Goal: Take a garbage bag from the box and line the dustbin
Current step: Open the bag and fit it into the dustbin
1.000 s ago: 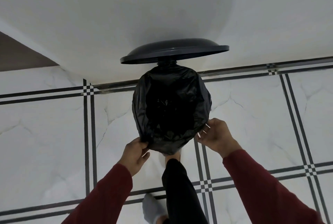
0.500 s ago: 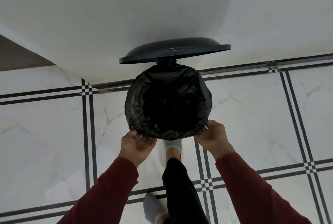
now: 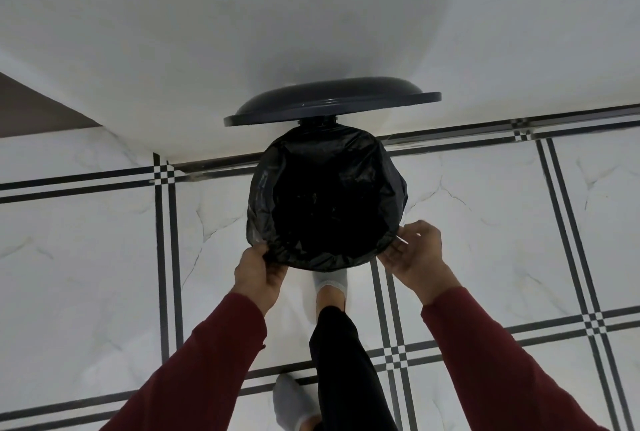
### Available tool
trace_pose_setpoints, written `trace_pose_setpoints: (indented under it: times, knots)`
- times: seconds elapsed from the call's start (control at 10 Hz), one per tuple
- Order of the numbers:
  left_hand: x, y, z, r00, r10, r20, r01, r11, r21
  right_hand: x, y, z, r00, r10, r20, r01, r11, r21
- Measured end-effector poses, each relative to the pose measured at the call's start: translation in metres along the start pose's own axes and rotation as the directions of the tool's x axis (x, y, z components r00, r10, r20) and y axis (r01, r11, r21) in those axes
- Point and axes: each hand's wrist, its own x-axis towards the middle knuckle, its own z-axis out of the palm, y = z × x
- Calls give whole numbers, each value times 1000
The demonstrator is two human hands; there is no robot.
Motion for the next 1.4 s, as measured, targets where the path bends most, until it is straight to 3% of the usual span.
trace_pose_setpoints:
  times: [0.2, 0.5, 0.8, 1.0, 1.1, 1.4]
  knots:
    - [-6, 5, 16, 990, 96, 99, -98, 995, 11, -2, -11, 11, 999, 35, 32, -32, 997, -76]
    - [5, 19, 15, 985, 159, -61, -136, 950, 280, 0, -24, 16, 985, -169, -44, 152, 956, -252]
    - [1, 23, 28, 959, 249, -133, -203, 936, 287, -3, -37, 26, 996, -90, 19, 92, 965, -245]
    - [8, 32, 28, 973, 201, -116, -165, 950, 264, 0, -36, 29, 995, -95, -15, 90, 975, -203]
    - [11, 34, 30, 950, 283, -132, -224, 912, 344, 2, -36, 31, 983, -182, -34, 169, 956, -238]
    - [6, 29, 40, 964, 217, -152, -178, 955, 235, -2, -39, 39, 958, -255, -133, 226, 953, -199]
